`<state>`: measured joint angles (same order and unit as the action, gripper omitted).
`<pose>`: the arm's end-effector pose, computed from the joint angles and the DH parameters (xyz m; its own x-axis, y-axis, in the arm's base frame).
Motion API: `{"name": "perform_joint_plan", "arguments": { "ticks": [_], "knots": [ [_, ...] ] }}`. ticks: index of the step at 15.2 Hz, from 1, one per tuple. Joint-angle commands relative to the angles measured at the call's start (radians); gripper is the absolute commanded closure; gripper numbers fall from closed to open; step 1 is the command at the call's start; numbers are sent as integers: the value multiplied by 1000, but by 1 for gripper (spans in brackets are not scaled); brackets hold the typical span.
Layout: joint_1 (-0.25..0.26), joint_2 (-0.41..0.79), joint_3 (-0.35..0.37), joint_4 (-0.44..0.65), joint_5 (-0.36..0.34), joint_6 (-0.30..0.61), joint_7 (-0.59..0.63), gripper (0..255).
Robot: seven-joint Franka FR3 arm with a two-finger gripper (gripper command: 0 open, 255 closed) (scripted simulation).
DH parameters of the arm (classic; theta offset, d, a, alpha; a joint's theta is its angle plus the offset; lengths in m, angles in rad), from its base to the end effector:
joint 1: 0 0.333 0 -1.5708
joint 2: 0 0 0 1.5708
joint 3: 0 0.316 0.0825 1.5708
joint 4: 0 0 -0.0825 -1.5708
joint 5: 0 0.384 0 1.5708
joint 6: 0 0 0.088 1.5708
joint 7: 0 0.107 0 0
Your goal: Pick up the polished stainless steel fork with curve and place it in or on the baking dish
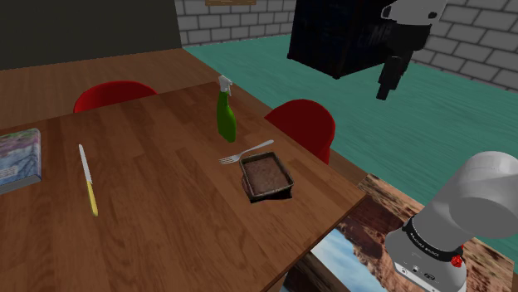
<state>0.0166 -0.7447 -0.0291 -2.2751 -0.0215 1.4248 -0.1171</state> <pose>0.3031 -0.0093 0.6034 0.9882 0.1111 -0.1051 0.1106 -0.9938 -0.0106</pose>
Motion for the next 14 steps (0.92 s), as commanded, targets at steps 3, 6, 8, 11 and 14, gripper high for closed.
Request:
{"name": "perform_joint_plan", "arguments": {
  "ticks": [3,6,8,11,14],
  "knots": [
    [22,50,-5,-8,-1,64,-45,0],
    [55,131,-10,-10,0,157,-113,0],
    [75,187,-12,-6,3,215,-157,0],
    [106,274,-12,9,9,298,-224,0],
    [136,364,-8,33,17,374,-289,0]
  ]
}}
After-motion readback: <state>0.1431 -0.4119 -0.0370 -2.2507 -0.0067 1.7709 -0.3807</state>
